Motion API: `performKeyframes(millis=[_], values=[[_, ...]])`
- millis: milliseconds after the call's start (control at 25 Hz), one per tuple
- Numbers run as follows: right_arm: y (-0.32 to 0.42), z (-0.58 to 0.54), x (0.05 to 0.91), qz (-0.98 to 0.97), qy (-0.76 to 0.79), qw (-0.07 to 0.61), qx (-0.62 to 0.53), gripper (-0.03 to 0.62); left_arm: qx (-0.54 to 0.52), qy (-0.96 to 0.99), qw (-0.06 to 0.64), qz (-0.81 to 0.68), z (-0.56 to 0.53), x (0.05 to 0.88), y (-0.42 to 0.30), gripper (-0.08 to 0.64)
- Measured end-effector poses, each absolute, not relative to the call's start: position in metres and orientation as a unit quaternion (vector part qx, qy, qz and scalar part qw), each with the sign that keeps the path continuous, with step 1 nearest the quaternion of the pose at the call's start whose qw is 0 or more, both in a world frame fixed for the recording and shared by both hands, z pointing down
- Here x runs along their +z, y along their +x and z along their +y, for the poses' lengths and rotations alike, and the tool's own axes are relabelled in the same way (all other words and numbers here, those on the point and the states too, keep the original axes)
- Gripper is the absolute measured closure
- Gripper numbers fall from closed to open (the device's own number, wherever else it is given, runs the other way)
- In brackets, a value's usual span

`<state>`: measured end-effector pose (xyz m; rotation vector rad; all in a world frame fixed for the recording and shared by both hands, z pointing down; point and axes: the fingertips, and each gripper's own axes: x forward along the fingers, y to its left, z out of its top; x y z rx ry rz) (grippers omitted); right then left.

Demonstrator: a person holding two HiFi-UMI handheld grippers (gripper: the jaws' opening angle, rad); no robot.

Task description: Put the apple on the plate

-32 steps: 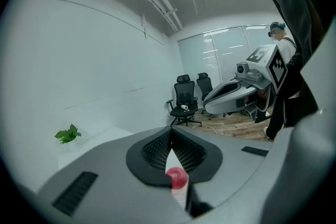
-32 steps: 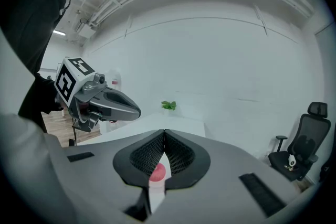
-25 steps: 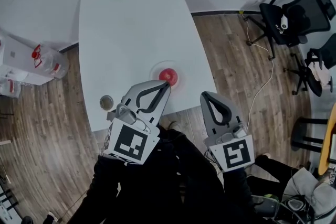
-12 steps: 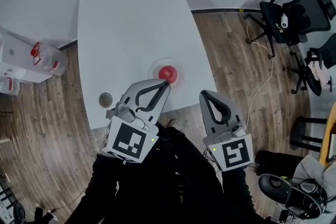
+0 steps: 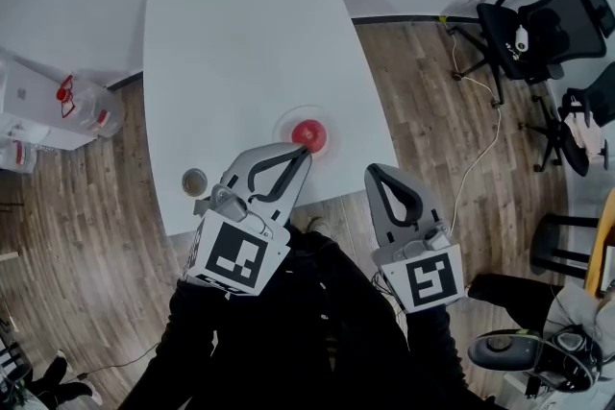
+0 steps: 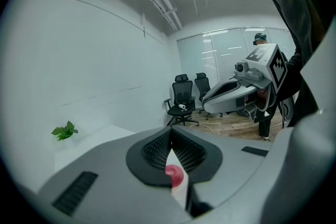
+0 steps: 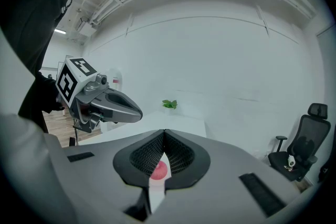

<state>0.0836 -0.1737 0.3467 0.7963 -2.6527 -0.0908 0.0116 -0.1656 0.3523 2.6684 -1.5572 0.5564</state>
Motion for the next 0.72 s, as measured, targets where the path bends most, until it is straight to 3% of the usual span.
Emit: performKeyframes(millis=[560, 720], values=[[0.081, -0.173, 0.352, -0.941, 0.28, 0.191, -0.028, 0.552, 0.177, 0.836, 0.009, -0.519, -0.172, 0.351, -0.009, 0.546], [0.08, -0.174, 0.351, -0.941, 0.278, 0.19, -0.029, 0.552, 0.185, 0.843, -0.017, -0.505, -0.174, 0.352, -0.008, 0.546]])
